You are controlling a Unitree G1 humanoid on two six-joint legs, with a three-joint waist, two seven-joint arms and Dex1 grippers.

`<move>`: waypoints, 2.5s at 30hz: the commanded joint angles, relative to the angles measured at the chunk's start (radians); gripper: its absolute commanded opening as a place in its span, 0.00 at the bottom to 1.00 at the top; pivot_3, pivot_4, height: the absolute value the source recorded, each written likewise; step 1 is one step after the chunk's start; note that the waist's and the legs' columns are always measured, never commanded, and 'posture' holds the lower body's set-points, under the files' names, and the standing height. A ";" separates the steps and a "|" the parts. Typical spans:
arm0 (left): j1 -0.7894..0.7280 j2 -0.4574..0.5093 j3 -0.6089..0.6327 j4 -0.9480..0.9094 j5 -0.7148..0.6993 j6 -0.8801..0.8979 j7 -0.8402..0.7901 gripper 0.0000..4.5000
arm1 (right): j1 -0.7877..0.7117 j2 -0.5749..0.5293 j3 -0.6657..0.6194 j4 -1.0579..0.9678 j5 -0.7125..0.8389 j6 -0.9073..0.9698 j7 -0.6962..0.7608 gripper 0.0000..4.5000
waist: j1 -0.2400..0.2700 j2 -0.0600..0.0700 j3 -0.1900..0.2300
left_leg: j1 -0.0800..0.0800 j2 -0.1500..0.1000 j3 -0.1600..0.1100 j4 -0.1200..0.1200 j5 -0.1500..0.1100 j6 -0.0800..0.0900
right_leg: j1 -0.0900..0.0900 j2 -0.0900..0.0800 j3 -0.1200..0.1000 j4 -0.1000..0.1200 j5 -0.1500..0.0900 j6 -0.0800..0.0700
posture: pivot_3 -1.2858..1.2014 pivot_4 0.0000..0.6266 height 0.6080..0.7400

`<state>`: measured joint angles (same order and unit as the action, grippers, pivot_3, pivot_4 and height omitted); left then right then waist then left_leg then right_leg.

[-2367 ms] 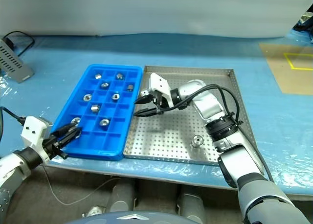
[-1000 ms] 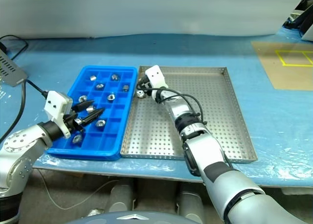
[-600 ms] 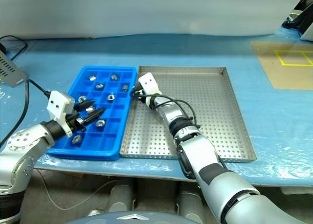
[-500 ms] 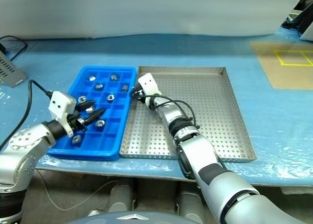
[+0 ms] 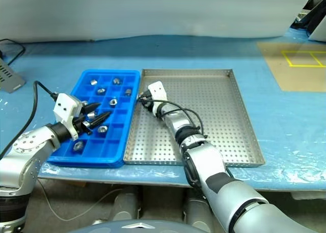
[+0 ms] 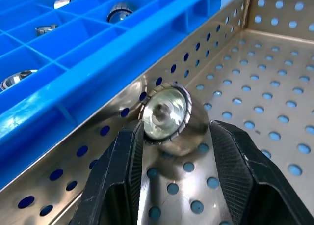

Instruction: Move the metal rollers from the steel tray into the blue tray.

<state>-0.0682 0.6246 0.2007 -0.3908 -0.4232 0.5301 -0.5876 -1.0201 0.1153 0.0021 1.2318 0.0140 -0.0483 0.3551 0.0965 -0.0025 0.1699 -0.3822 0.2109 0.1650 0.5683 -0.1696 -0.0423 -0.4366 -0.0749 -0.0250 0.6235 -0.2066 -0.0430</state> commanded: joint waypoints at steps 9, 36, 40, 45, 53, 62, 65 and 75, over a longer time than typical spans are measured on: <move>-0.013 -0.012 -0.012 0.057 0.031 -0.084 -0.024 0.61 | 0.011 0.000 0.003 -0.009 -0.022 0.009 0.011 0.48 | 0.000 0.000 0.000 | -0.001 0.000 0.000 0.000 0.000 0.000 | -0.001 0.000 0.000 0.000 0.000 0.000 | 0.59 0.24 1.00; -0.041 -0.023 -0.034 0.081 0.059 -0.084 -0.018 0.62 | 0.037 0.000 0.021 -0.046 -0.049 -0.051 0.041 0.14 | -0.002 0.000 0.000 | -0.001 0.000 0.000 -0.003 0.000 0.000 | -0.002 0.000 0.000 -0.001 -0.001 -0.001 | 0.58 0.24 1.00; -0.041 -0.027 -0.033 0.065 0.044 -0.075 -0.024 0.62 | 0.033 -0.030 0.021 -0.113 -0.029 -0.034 0.126 0.14 | -0.002 0.000 0.000 | -0.001 0.000 0.000 -0.003 0.000 0.000 | -0.002 0.000 0.000 -0.001 -0.001 -0.001 | 0.58 0.24 1.00; -0.037 -0.033 -0.031 0.054 0.029 -0.068 -0.034 0.62 | 0.096 -0.138 0.013 -0.372 0.018 0.053 0.269 0.14 | 0.001 0.000 0.000 | -0.003 0.000 0.000 -0.003 0.000 0.000 | -0.002 0.000 0.000 -0.002 -0.001 -0.001 | 0.57 0.24 1.00; -0.051 -0.020 0.003 0.050 -0.042 -0.053 -0.088 0.62 | 0.262 -0.289 0.075 -0.813 0.048 0.246 0.406 0.14 | -0.005 -0.001 0.001 | -0.002 0.000 0.000 -0.004 0.000 0.000 | -0.002 0.001 0.000 -0.004 -0.001 -0.001 | 0.56 0.24 1.00; 0.045 0.135 0.153 -0.019 -0.175 -0.044 -0.268 0.62 | 0.247 -0.341 0.138 -1.139 0.272 0.529 0.669 0.14 | -0.008 -0.001 0.001 | -0.001 0.000 0.000 -0.008 0.001 -0.002 | -0.004 0.002 0.000 -0.006 -0.001 -0.002 | 0.58 0.24 1.00; 0.070 0.145 0.207 -0.045 -0.206 -0.035 -0.259 0.62 | 0.210 -0.341 0.167 -1.119 0.296 0.551 0.727 0.14 | 0.002 -0.001 0.001 | -0.002 0.000 0.001 -0.008 0.001 -0.002 | -0.003 0.002 0.000 -0.006 -0.001 -0.002 | 0.61 0.24 1.00; 0.297 0.051 0.386 -0.267 -0.249 0.027 -0.057 0.62 | 0.076 -0.198 0.286 -0.822 0.234 0.421 0.803 0.14 | 0.011 -0.002 0.001 | -0.003 0.002 -0.001 -0.009 0.001 -0.002 | -0.004 0.002 -0.002 -0.007 -0.002 -0.003 | 0.69 0.24 1.00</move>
<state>0.2132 0.6808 0.5429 -0.5927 -0.6791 0.5558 -0.6828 -0.9102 -0.1032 0.2735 0.3940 0.2494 0.4203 1.1372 0.1075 -0.0048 0.1714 -0.3859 0.2130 0.1641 0.5584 -0.1683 -0.0445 -0.4410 -0.0733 -0.0276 0.6159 -0.2088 -0.0459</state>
